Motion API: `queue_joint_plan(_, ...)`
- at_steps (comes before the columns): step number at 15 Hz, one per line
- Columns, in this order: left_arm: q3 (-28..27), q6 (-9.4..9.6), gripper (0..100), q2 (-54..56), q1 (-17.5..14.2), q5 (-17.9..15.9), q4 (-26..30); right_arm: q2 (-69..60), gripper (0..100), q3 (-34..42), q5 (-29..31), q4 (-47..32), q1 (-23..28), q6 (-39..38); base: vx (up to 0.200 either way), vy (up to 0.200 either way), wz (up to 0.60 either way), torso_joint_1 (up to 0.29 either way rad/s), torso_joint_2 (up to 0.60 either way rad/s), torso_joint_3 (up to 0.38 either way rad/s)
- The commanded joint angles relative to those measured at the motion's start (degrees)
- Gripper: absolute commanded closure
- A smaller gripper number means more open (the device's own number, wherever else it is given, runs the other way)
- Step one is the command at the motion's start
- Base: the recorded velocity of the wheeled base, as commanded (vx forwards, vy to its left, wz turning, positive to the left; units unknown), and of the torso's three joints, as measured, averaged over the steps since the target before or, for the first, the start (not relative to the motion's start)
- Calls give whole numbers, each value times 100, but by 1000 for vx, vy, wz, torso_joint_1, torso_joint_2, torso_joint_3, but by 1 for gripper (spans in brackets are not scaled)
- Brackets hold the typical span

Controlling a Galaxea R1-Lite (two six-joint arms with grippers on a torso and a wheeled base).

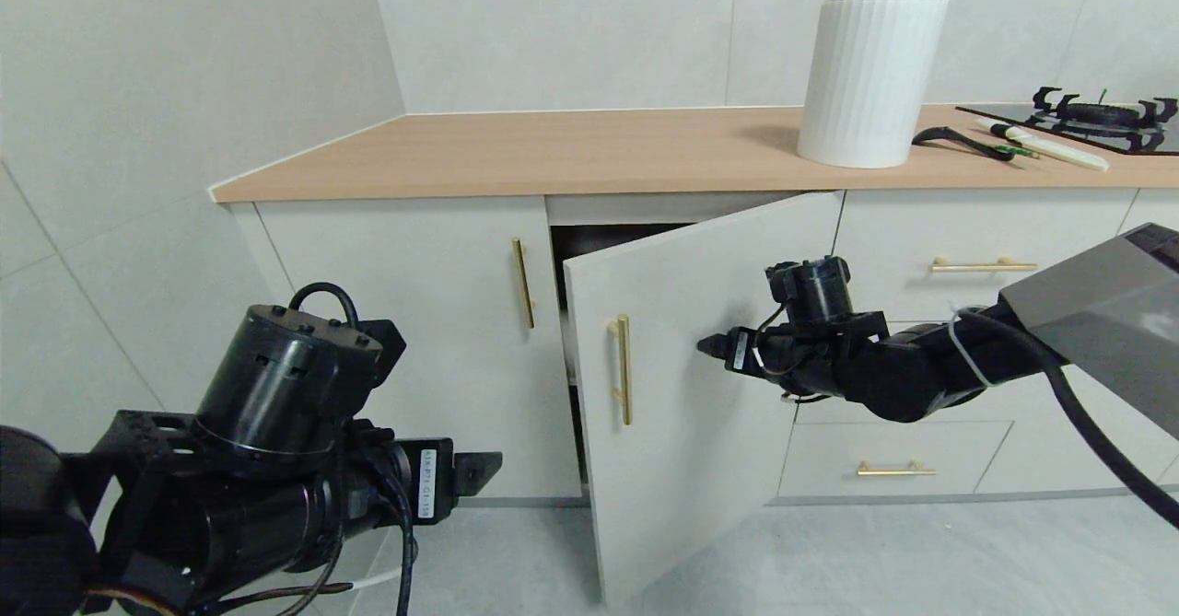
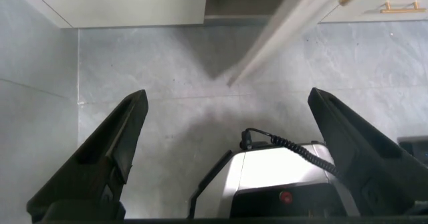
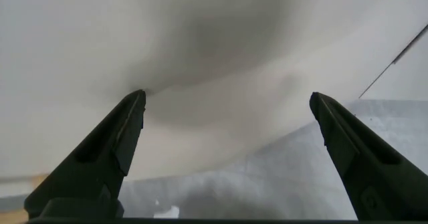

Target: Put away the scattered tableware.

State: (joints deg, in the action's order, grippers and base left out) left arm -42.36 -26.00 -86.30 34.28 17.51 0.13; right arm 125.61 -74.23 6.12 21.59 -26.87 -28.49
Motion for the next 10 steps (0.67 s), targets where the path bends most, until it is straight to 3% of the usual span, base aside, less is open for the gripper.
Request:
queue_joint_plan(1, 0, -1, 0, -10, 0, 7, -5, 271, 0, -171, 91, 38, -3, -95, 0, 0, 0, 0, 0, 0)
queue_joint_plan(2, 0, -1, 0, -10, -9, 25, 4, 297, 0, -224, 100, 56, -3, -174, 0, 0, 0, 0, 0, 0)
queue_joint_plan(7, 0, -1, 0, -19, 0, 42, -5, 403, 0, -399, 153, 65, 6, -394, 200, 0, 0, 1, 3, 1)
queue_joint_plan(10, 0, -1, 0, -10, 0, 42, -13, 411, 0, -408, 188, 65, 6, -465, 0, 0, 0, 0, 0, 0)
